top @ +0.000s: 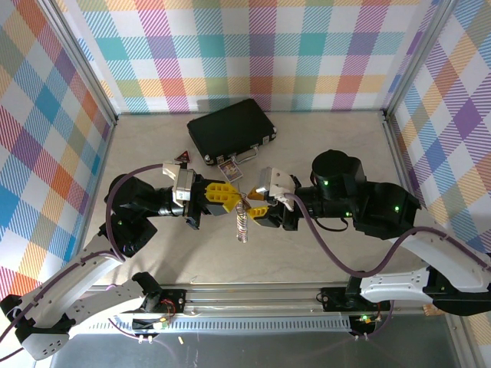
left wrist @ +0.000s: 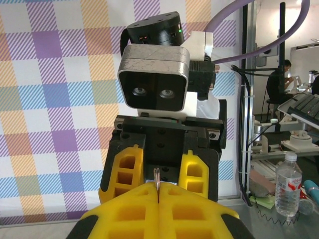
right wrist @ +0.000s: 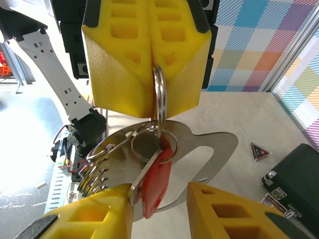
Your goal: Put the keys on the keyring
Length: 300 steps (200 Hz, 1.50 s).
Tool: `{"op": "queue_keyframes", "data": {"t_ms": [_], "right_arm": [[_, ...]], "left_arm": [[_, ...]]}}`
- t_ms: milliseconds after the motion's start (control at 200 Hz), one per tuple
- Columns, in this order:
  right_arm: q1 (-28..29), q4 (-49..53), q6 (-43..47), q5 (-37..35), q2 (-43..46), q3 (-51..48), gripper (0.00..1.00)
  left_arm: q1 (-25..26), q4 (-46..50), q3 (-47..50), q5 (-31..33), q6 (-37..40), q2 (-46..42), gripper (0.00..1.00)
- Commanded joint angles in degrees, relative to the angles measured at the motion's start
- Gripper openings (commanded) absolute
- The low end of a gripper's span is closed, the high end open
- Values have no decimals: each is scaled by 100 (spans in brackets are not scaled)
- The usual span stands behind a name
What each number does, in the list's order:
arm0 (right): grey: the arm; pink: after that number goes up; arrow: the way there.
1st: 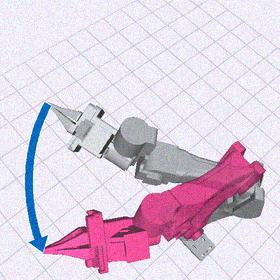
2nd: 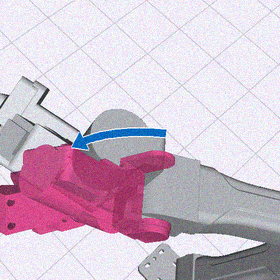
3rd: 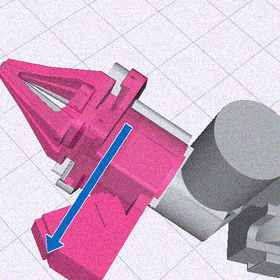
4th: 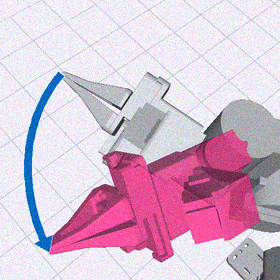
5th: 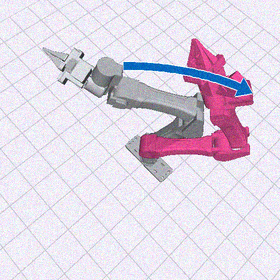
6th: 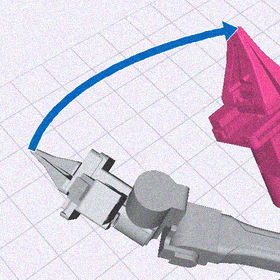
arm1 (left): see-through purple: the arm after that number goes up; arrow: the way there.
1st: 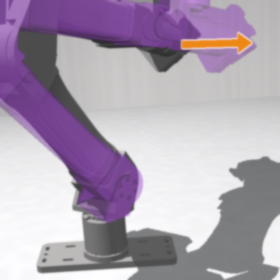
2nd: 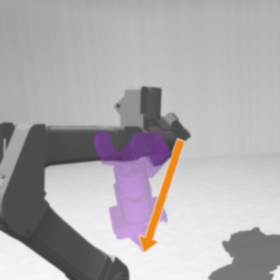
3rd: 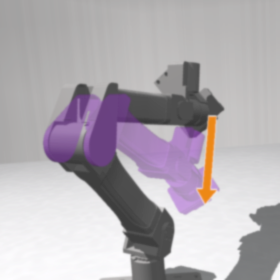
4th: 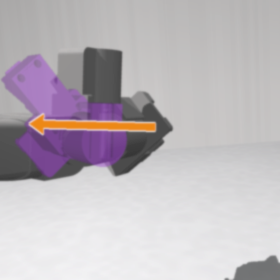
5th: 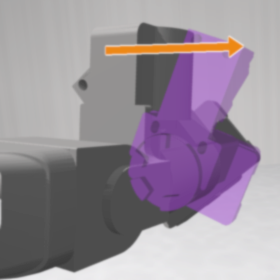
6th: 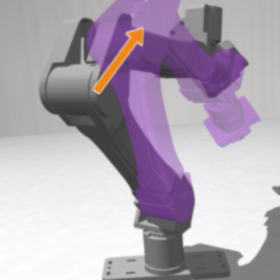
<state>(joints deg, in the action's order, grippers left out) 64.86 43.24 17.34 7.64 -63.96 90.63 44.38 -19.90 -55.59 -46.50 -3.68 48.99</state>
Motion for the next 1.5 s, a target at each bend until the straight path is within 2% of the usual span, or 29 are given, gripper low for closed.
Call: {"op": "queue_keyframes", "data": {"t_ms": [0, 215, 605, 770, 1175, 1495], "right_arm": [[22, -269, -81, 139, 7, -41, 33], [15, -356, -135, 202, -73, -54, 30], [22, -331, -110, 97, 48, -80, 6], [21, -263, -30, -16, 88, -58, 0], [18, -237, 23, -184, 164, -51, 0], [24, -246, 37, -271, 204, -50, 0]], "left_arm": [[47, -381, -54, -113, -89, -127, 0], [46, -408, -65, -126, -106, -105, 0], [52, -190, -48, -35, 21, -158, 0], [51, 187, -117, 208, 245, -175, 0], [56, 525, -98, 378, 457, -127, 0], [53, 623, -96, 232, 435, -93, 0]]}}
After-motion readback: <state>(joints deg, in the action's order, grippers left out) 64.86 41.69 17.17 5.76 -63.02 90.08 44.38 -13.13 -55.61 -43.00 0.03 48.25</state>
